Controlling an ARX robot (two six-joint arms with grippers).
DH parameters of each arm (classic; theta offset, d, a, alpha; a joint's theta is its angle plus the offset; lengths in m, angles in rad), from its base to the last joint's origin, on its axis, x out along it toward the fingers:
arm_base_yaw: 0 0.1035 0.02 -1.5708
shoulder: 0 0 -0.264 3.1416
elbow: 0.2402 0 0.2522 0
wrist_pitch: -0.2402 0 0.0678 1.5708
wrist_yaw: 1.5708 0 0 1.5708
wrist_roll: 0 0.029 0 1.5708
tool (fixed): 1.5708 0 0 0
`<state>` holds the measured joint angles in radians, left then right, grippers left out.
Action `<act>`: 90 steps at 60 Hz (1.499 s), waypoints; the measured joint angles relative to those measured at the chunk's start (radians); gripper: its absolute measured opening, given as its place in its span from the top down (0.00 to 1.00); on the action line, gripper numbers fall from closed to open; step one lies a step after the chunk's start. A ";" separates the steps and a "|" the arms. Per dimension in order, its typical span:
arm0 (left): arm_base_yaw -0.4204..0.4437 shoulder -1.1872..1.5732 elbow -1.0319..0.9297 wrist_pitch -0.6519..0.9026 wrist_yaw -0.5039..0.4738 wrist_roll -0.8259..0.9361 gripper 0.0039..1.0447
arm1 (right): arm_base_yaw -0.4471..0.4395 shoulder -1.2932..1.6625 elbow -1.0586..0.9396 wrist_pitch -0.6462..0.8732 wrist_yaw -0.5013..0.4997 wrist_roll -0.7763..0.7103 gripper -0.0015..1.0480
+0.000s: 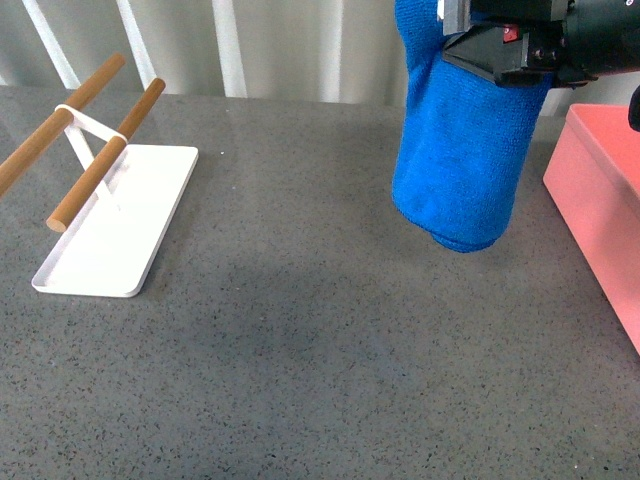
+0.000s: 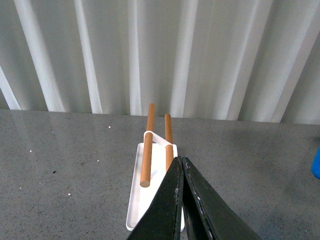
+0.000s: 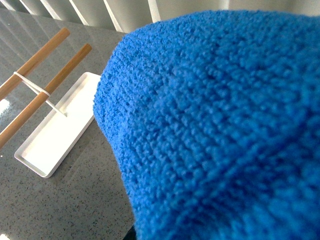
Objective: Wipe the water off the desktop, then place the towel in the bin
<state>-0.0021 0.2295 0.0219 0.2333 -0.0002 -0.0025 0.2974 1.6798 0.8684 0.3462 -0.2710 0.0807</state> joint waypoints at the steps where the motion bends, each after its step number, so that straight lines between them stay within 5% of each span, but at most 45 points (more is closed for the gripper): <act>1: 0.000 -0.006 0.000 -0.006 0.000 0.000 0.97 | 0.000 0.001 0.000 -0.001 0.000 -0.002 0.95; 14: 0.000 -0.055 0.000 -0.055 0.000 0.000 0.97 | 0.002 0.018 0.000 -0.007 -0.002 -0.018 0.95; 22: 0.000 -0.195 0.000 -0.223 0.000 0.000 0.97 | 0.002 0.034 0.000 -0.013 0.000 -0.037 0.95; 38: 0.000 -0.225 0.000 -0.233 0.000 -0.001 0.96 | 0.002 0.063 -0.002 -0.023 0.003 -0.061 0.95; 50: 0.000 -0.225 0.000 -0.233 0.000 -0.001 0.66 | 0.008 0.135 0.034 -0.115 0.117 -0.173 0.95; 65: 0.000 -0.225 0.000 -0.233 0.000 -0.001 0.23 | 0.022 0.411 0.132 -0.217 0.405 -0.587 0.95; 71: 0.000 -0.225 0.000 -0.233 0.000 -0.001 0.06 | 0.025 0.510 0.185 -0.222 0.449 -0.676 0.95; 90: 0.000 -0.227 0.000 -0.233 0.000 -0.001 0.06 | 0.093 0.663 0.377 -0.223 0.548 -0.723 0.95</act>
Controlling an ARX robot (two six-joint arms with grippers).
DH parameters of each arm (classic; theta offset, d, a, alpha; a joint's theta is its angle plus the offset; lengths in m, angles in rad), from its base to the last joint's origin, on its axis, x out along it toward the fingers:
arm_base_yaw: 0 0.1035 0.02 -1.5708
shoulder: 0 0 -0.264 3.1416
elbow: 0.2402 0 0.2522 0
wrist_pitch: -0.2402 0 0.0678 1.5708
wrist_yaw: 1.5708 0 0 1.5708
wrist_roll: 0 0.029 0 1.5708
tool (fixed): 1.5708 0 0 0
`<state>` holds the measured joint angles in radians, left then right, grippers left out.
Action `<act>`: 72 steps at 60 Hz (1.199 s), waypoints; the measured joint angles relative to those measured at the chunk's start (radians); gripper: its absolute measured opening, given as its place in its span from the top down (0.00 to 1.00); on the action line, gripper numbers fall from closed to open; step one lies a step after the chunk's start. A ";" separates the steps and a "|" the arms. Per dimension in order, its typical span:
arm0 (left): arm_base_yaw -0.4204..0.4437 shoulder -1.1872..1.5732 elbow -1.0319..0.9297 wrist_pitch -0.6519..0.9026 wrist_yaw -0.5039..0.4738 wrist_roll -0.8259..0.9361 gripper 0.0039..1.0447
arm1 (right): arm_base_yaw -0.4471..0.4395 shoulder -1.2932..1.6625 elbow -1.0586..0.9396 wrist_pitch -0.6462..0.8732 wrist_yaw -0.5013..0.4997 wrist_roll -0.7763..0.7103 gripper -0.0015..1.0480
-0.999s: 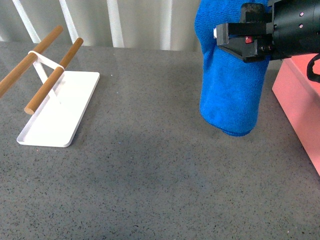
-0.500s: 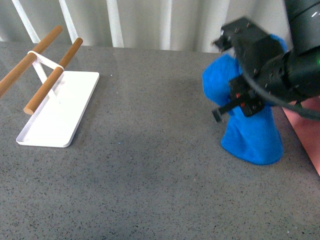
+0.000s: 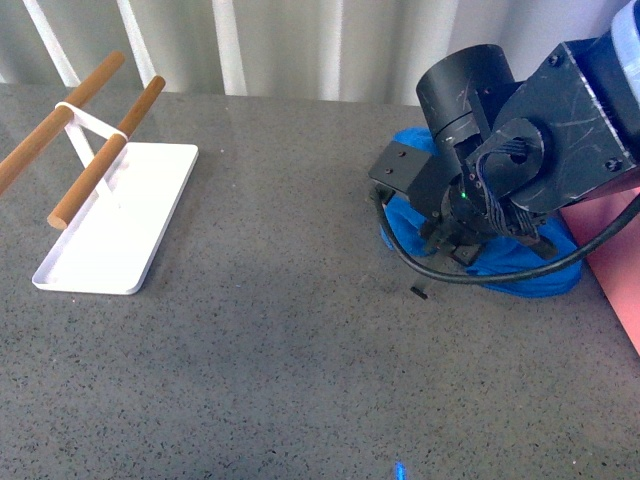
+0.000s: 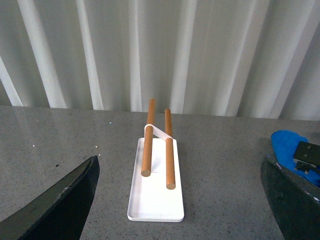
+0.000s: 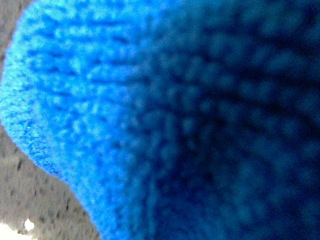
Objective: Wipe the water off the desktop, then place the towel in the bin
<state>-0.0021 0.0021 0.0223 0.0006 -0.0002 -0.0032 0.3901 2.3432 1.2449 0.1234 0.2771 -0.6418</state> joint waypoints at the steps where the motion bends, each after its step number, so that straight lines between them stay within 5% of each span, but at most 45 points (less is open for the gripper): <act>1: 0.000 0.000 0.000 0.000 0.000 0.000 0.06 | 0.003 0.002 0.006 -0.001 0.000 0.003 0.95; 30: 0.000 0.000 0.000 0.000 0.000 0.000 0.06 | 0.193 -0.166 -0.255 0.035 -0.269 0.105 0.95; 56: 0.000 0.000 0.000 0.000 0.000 0.000 0.06 | -0.036 -0.188 -0.302 0.059 -0.246 0.055 0.95; 72: 0.000 0.000 0.000 0.000 0.000 0.000 0.06 | -0.031 -0.168 -0.195 0.175 -0.272 0.137 0.95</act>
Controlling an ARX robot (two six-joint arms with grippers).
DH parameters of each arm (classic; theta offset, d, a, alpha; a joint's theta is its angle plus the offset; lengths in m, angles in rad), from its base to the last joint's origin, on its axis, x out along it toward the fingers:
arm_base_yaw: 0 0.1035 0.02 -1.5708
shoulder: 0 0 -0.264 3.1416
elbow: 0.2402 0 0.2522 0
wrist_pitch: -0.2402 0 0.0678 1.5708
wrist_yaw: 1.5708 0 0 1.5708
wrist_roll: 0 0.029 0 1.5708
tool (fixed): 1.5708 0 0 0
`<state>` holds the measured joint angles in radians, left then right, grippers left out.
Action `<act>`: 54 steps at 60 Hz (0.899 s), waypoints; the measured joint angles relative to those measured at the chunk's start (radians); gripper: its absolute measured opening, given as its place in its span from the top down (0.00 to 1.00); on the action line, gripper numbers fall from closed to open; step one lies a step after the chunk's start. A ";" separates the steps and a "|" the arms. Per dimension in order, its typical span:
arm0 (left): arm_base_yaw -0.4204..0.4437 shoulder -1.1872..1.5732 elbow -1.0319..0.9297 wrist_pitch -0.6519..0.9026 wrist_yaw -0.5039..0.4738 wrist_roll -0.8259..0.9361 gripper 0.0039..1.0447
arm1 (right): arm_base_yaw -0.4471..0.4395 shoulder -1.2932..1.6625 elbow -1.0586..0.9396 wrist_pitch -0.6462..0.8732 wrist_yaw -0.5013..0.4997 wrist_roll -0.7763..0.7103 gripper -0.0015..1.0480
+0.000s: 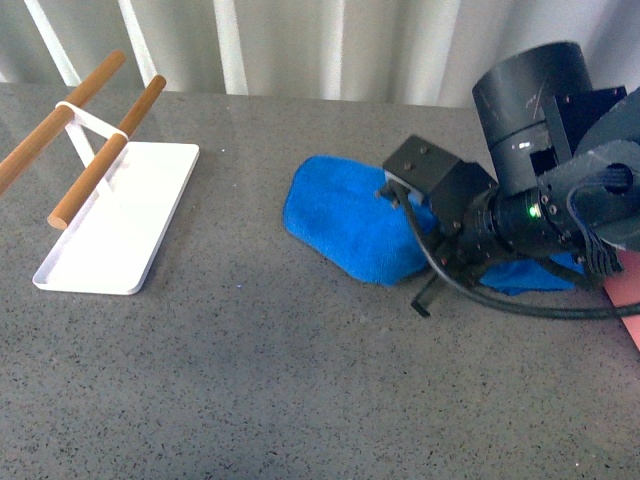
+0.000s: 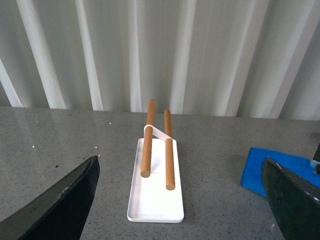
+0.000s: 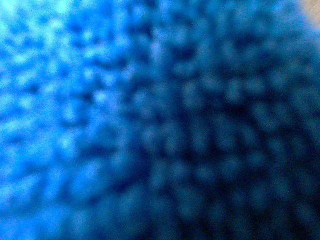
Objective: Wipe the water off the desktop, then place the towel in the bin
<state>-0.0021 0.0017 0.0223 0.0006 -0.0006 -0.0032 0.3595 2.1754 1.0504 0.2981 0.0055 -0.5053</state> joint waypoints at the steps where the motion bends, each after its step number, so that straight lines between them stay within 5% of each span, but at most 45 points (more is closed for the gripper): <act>1: 0.000 0.000 0.000 0.000 0.000 0.000 0.06 | 0.003 -0.003 0.005 0.006 -0.007 0.005 0.95; 26: 0.000 0.000 0.000 0.000 0.000 0.000 0.06 | 0.141 -0.343 0.114 0.112 -0.104 0.235 0.95; 37: 0.000 0.000 0.000 0.000 0.000 0.000 0.06 | 0.090 -0.464 0.115 0.143 0.073 0.267 0.95; 54: 0.000 0.000 0.000 0.000 0.001 0.000 0.06 | -0.106 -0.566 0.085 0.139 0.291 0.295 0.95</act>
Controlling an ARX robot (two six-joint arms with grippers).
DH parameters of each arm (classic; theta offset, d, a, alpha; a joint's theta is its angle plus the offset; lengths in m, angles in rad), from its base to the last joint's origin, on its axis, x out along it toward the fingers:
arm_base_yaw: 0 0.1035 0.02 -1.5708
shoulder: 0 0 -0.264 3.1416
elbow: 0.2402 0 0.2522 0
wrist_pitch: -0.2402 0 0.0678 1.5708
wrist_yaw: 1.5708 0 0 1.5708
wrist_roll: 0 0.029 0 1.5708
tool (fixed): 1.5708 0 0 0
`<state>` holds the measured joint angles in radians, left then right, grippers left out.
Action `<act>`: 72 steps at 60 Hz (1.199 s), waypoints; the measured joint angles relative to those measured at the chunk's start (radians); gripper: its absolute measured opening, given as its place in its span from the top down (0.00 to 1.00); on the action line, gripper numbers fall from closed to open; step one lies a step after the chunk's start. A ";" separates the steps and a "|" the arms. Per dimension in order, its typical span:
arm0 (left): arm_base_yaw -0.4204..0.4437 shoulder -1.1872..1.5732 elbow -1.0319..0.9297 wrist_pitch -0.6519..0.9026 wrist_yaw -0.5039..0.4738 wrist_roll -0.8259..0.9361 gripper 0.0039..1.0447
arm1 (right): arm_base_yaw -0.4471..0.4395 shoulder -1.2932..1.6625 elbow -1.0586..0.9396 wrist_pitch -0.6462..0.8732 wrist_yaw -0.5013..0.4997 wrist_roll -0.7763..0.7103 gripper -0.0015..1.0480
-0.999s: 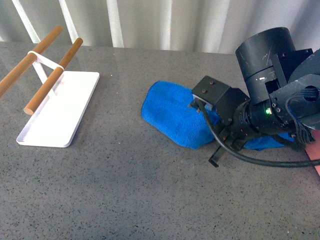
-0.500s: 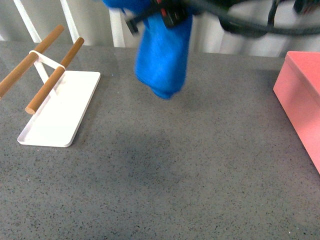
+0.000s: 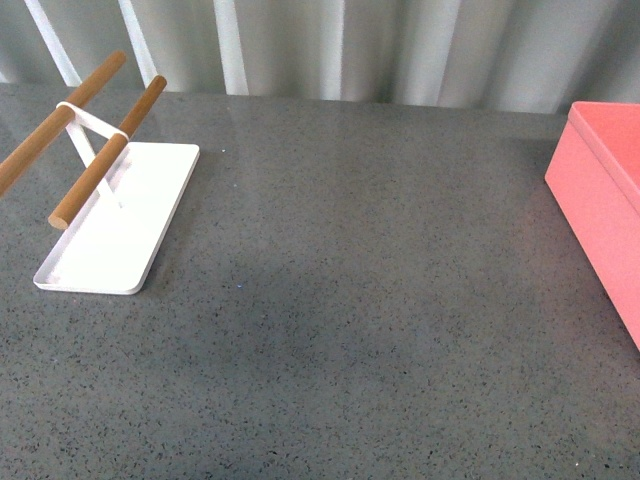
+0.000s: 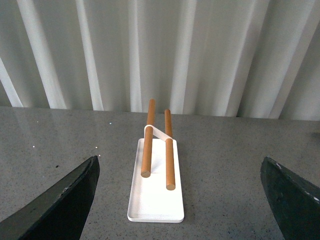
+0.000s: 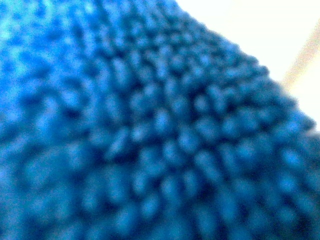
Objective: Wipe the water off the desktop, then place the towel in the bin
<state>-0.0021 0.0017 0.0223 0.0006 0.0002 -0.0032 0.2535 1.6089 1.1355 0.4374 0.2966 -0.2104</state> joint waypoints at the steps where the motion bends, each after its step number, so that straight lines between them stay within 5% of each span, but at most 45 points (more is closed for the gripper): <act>1: 0.000 0.000 0.000 0.000 0.000 0.000 0.06 | -0.017 -0.004 -0.005 0.005 0.008 -0.001 0.95; 13: 0.000 0.000 0.000 0.000 0.000 0.000 0.06 | -0.132 -0.026 -0.064 0.015 0.076 -0.011 0.95; 42: 0.000 0.000 0.000 0.000 0.000 0.000 0.06 | -0.322 0.003 -0.257 0.089 -0.038 -0.027 0.94; 46: 0.000 0.000 0.000 0.000 0.000 0.000 0.06 | -0.336 0.003 -0.267 0.053 -0.099 -0.007 0.81; 72: 0.000 0.000 0.000 0.000 0.000 0.000 0.06 | -0.338 0.003 -0.270 0.050 -0.108 0.010 0.12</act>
<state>-0.0021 0.0017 0.0223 0.0006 0.0002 -0.0032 -0.0845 1.6123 0.8654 0.4870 0.1890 -0.2008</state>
